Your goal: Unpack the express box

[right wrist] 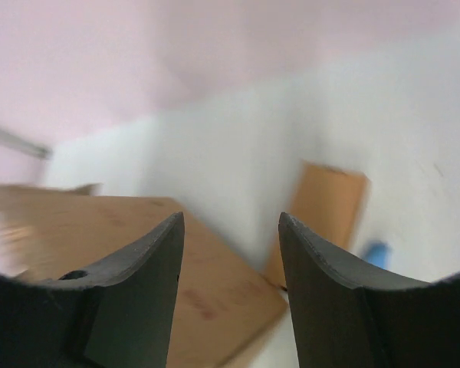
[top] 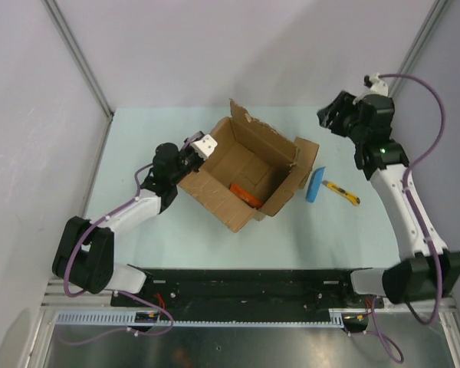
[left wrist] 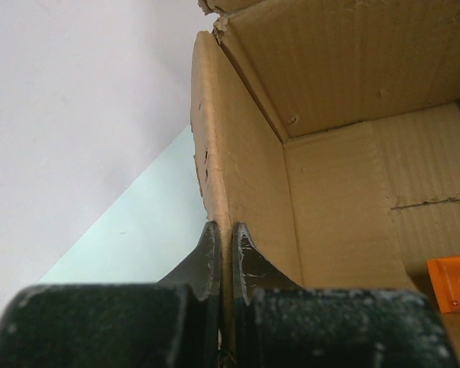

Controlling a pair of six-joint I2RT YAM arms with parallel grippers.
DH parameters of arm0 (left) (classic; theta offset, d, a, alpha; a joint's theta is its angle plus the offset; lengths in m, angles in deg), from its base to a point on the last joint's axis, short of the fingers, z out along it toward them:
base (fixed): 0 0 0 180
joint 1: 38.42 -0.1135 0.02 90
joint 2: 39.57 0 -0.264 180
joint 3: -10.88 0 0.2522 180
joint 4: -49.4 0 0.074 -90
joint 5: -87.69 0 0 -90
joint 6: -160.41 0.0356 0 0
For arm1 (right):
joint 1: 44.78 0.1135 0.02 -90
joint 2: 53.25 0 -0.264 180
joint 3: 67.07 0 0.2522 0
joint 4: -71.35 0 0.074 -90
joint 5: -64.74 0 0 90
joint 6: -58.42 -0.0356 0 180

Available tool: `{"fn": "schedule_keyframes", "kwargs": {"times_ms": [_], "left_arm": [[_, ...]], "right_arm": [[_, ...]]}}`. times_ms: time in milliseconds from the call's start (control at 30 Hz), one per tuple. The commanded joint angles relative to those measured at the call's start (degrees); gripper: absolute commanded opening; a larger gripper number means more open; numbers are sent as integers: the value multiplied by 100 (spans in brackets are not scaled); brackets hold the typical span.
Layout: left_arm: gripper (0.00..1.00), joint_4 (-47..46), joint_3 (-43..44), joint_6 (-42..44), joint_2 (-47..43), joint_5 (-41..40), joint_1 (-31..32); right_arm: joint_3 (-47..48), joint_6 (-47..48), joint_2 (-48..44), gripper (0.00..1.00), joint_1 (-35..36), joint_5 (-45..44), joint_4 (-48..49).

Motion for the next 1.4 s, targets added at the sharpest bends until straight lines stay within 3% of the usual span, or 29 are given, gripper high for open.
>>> {"fn": "schedule_keyframes", "kwargs": {"times_ms": [0,200,400,633,800,900,933,1033,1367], "left_arm": [[0,-571,148,107,-242,-44,-7],[0,-632,113,45,-286,18,11],[0,-659,25,-42,-339,9,20],[0,-694,-27,-69,-383,-70,37],[0,-685,-36,-95,-392,-96,37],[0,-703,-54,-78,-418,-114,46],[0,-703,-54,-69,-444,-157,46],[0,-712,-72,-69,-480,-149,46],[0,-764,-89,-60,-524,-114,116]], "right_arm": [[360,762,-568,57,660,1047,1194],[1037,1562,-262,57,1803,1480,572],[1854,2495,836,42,2769,1139,-826],[2066,3110,1777,42,3402,515,-1293],[2083,3171,2365,44,3439,-232,-1381],[2110,3294,2708,56,3465,-400,-1600],[2031,3295,2762,69,3482,-505,-1583],[2013,3242,3069,81,3535,-655,-1645],[1776,3443,3518,82,3711,-1033,-1680]]}}
